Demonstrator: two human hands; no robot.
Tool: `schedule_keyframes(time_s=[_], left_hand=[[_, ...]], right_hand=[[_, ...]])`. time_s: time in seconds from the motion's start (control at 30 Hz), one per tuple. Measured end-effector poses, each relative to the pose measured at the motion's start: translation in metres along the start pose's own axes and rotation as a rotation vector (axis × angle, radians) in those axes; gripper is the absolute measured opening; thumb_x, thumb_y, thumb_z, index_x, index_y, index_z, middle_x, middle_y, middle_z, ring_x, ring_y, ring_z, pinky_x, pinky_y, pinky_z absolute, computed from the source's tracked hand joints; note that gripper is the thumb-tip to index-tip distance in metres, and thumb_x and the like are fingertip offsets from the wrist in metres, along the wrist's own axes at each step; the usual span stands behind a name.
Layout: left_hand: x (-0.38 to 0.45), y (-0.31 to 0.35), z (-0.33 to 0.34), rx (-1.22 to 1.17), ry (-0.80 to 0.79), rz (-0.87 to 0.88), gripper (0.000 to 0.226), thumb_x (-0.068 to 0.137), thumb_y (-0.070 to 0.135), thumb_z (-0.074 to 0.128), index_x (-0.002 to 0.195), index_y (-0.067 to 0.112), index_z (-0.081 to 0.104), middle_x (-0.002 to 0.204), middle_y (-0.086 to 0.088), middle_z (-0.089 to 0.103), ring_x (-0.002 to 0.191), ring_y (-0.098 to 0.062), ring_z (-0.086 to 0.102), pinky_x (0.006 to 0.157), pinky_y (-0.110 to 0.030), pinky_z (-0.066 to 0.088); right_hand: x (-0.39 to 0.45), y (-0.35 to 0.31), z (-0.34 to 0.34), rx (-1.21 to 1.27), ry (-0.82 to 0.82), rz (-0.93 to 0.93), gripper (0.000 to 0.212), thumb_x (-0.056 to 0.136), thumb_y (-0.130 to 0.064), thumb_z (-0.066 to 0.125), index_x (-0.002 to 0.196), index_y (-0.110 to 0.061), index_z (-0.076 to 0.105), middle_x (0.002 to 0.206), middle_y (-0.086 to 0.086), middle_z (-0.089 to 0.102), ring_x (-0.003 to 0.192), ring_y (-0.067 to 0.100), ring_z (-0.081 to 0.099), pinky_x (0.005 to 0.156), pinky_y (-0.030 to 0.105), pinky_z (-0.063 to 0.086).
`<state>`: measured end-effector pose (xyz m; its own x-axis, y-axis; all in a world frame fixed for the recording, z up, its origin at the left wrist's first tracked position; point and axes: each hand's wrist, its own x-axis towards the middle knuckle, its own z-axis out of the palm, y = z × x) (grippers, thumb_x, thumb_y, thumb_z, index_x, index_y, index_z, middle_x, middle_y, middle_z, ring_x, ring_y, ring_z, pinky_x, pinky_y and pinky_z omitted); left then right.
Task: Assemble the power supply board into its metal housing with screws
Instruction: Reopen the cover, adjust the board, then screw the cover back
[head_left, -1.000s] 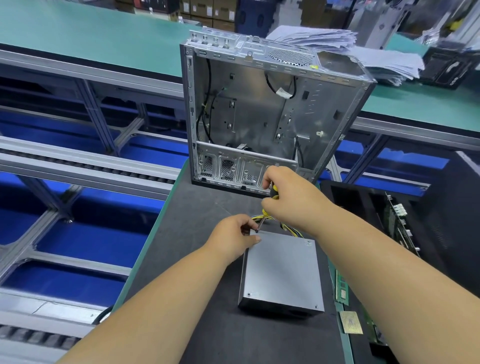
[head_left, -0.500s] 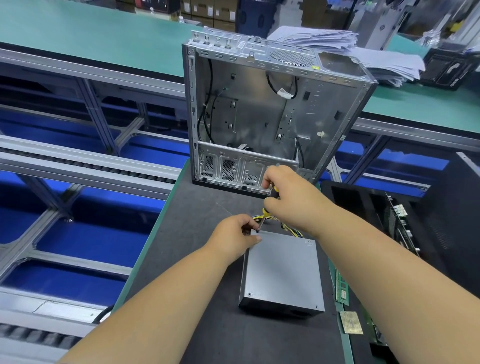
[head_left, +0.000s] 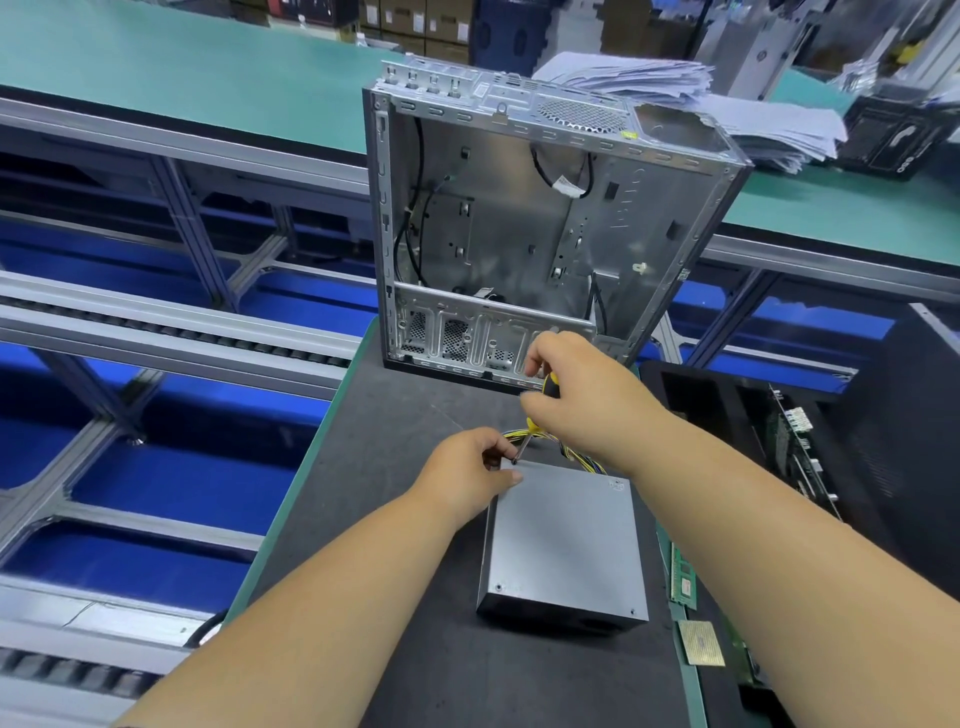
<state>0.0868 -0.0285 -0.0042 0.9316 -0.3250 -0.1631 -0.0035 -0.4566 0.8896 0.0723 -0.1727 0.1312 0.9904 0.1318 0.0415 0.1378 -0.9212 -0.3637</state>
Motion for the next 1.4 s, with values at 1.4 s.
schedule_keyframes(time_s=[1.4], left_hand=[[0.002, 0.005, -0.003, 0.069, -0.022, 0.014, 0.022, 0.078, 0.023, 0.079, 0.083, 0.035, 0.061, 0.08, 0.007, 0.059, 0.076, -0.012, 0.057, 0.071, -0.024, 0.048]], right_hand=[[0.0, -0.003, -0.004, -0.244, 0.01, -0.044, 0.026, 0.093, -0.047, 0.053, 0.092, -0.022, 0.047, 0.081, -0.006, 0.049, 0.074, 0.02, 0.052, 0.06, 0.035, 0.044]])
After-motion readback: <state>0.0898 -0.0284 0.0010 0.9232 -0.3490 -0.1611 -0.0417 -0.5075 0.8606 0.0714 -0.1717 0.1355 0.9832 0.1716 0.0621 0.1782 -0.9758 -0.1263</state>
